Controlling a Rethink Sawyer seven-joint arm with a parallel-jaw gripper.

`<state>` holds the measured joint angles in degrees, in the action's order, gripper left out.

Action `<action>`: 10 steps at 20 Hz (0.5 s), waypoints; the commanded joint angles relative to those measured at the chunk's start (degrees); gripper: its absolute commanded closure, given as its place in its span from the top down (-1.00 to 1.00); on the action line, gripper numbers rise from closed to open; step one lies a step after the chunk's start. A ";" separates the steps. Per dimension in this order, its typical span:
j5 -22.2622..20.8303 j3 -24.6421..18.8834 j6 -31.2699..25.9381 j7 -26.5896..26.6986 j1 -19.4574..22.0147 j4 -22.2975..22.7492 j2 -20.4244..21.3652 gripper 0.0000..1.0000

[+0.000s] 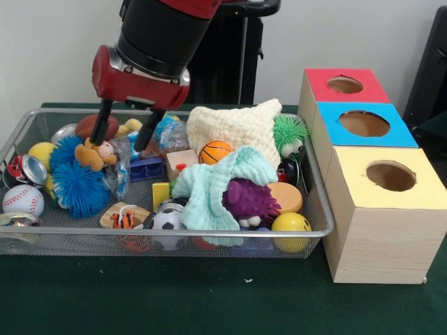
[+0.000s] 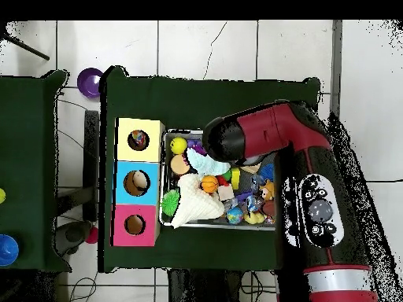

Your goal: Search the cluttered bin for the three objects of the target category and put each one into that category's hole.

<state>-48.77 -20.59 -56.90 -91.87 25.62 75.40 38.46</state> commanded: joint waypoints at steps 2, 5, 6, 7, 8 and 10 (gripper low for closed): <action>-5.84 -1.83 -1.20 20.72 0.38 -0.82 -4.00 1.00; -6.00 -2.01 -1.32 20.80 0.69 -0.93 -4.03 1.00; -6.11 -1.94 -1.49 20.73 0.74 -1.21 -4.12 1.00; -6.43 -1.84 -1.23 20.59 0.71 -1.38 -4.04 1.00; -6.75 -1.64 -0.83 20.39 0.94 -1.56 -4.17 1.00; -6.95 -1.16 -0.15 19.26 1.40 -1.73 -4.38 1.00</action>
<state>-50.72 -20.59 -56.90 -91.48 25.65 75.19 36.77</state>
